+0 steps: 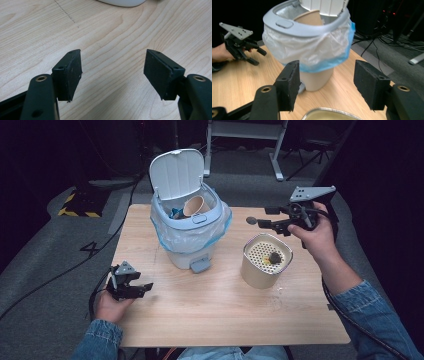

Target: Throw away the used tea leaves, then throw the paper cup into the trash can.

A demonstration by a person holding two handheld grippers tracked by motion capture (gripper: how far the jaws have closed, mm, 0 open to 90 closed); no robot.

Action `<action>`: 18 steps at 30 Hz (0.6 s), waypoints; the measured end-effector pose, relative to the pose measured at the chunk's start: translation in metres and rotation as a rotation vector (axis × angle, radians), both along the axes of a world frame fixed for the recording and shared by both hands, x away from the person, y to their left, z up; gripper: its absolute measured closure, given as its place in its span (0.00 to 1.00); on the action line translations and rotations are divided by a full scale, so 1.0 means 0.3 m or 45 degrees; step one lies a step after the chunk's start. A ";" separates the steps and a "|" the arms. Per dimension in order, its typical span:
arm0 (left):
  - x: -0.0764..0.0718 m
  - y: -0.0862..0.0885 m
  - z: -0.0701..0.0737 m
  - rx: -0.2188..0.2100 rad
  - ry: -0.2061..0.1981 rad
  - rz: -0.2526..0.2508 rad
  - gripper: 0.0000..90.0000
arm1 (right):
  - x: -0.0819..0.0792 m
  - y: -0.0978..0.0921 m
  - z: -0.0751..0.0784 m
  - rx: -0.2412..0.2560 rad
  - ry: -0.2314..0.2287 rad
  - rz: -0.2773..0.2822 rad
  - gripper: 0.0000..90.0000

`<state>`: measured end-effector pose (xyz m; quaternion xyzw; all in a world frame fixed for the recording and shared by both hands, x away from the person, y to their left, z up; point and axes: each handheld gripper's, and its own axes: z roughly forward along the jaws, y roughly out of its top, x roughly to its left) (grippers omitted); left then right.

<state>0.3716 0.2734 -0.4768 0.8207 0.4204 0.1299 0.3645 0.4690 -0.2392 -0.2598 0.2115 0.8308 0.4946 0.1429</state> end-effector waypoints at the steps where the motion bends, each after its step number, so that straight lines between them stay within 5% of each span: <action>1: 0.000 0.000 0.000 -0.004 -0.003 0.001 0.35 | -0.009 -0.018 -0.003 -0.001 0.003 -0.010 0.42; 10: 0.000 -0.008 0.016 -0.029 -0.021 -0.014 0.34 | -0.070 -0.137 -0.049 -0.003 0.022 -0.071 0.38; 18: -0.017 -0.001 0.028 -0.035 -0.039 -0.009 0.33 | -0.134 -0.255 -0.143 -0.042 0.041 -0.135 0.35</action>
